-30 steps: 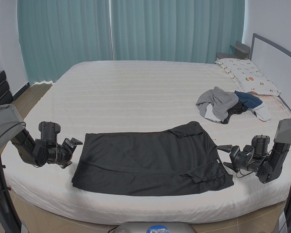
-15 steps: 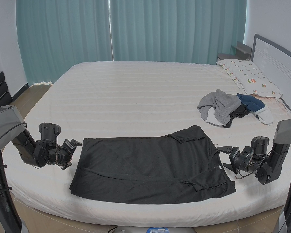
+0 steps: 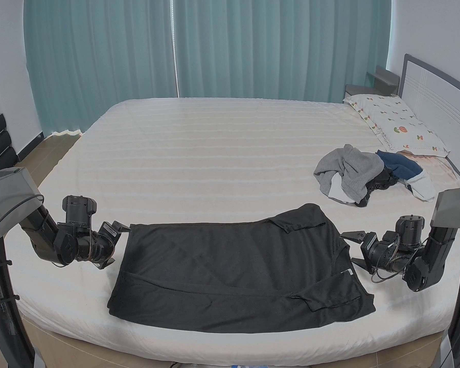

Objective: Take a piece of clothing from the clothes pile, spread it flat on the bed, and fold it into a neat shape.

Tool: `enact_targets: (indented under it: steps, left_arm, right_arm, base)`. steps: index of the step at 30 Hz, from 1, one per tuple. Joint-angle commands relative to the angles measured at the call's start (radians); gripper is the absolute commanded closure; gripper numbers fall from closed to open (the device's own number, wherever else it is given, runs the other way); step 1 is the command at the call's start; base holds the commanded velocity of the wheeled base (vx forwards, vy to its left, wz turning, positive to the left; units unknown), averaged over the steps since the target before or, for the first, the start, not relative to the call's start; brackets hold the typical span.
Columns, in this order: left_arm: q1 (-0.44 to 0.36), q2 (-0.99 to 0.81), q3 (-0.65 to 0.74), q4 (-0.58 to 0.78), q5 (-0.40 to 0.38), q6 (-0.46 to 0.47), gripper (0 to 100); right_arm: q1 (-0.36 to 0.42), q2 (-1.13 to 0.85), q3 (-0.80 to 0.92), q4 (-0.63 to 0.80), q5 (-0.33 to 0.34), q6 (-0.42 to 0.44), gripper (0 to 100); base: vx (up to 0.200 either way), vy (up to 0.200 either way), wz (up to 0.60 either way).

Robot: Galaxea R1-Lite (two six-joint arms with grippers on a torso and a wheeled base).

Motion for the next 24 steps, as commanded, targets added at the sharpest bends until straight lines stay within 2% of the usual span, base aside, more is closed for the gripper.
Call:
enact_targets:
  steps: [1,4,9,17,20,24]
  left_arm:
    - [0.000,0.003,0.000,-0.001,-0.001,0.000,0]
    - [0.000,0.003,0.000,-0.001,-0.003,0.000,0]
    - [-0.001,0.003,0.003,-0.001,-0.003,0.000,0]
    - [-0.004,0.003,0.012,-0.002,-0.006,-0.004,0]
    - [-0.006,0.003,0.013,-0.002,-0.006,-0.002,0]
    - [-0.006,0.003,0.013,-0.002,-0.007,-0.002,0]
  right_arm:
    - [0.014,-0.011,-0.001,0.000,-0.003,-0.001,0]
    - [0.034,-0.021,-0.011,0.001,-0.022,-0.001,0]
    - [0.120,-0.008,-0.117,0.052,-0.148,-0.004,0]
    - [0.206,0.079,-0.493,0.420,-0.253,-0.004,0]
    - [0.237,0.137,-0.605,0.486,-0.282,-0.009,0]
    - [0.250,0.176,-0.715,0.567,-0.286,-0.012,0]
  base:
    - [0.000,0.000,0.00]
    - [0.000,0.000,0.00]
    - [0.000,0.000,0.00]
    - [0.000,0.000,0.00]
    - [0.000,0.000,0.00]
    - [0.000,0.000,0.00]
